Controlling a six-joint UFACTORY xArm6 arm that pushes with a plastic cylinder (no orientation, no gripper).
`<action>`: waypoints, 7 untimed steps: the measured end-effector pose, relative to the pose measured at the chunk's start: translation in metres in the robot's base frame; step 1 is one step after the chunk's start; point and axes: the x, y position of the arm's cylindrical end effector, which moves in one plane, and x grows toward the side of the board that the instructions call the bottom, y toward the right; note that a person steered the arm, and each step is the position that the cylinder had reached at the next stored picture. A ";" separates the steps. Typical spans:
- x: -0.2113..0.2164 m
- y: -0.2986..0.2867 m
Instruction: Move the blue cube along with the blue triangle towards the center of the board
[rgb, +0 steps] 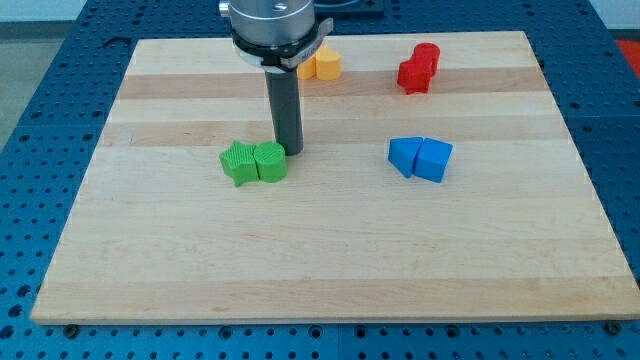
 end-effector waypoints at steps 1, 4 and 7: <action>-0.018 0.054; 0.000 0.272; 0.049 0.275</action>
